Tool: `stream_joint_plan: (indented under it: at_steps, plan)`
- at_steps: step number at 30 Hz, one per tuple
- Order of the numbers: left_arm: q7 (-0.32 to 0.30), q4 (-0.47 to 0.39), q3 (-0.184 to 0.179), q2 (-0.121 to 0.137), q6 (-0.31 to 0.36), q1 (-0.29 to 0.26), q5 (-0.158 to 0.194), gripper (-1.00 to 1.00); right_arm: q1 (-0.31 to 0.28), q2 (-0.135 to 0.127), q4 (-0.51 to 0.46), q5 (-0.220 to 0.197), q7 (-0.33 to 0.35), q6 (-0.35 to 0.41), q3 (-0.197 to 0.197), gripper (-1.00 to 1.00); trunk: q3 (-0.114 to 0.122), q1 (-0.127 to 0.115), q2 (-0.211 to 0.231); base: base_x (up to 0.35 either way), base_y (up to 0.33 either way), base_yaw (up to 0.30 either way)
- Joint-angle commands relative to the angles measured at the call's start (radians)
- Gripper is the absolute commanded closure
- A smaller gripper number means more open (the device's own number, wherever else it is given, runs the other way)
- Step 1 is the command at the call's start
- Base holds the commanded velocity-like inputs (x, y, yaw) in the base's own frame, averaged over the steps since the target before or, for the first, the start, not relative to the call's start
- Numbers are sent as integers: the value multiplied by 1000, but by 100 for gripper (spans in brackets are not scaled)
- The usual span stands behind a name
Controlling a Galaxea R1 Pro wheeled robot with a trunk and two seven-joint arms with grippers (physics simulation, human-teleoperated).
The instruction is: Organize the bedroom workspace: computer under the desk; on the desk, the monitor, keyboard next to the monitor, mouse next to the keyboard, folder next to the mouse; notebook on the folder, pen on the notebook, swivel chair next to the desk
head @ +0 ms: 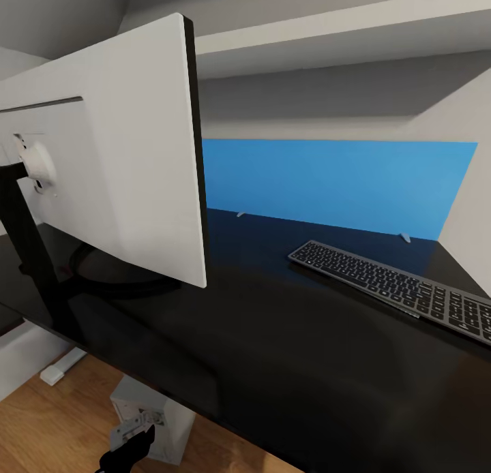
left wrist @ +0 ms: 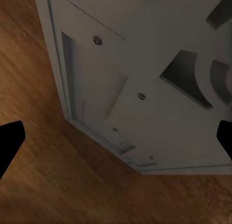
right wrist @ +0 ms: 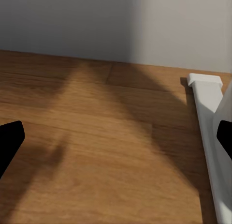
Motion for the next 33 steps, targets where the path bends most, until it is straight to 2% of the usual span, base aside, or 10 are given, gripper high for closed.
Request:
stream_joint_plan:
  at_steps: [1, 33]
  plan:
    - [0, -1, -2, 0, -3, -1, 9, -100, -1, 1, 1, -9, -1, -3, 9, -100, -1, 0, 0, 0, 0, 0]
    - [0, 0, -2, 0, -3, -1, 11, -100, -1, 1, 1, -10, -1, -3, 8, -100, -1, 0, 0, 0, 0, 0]
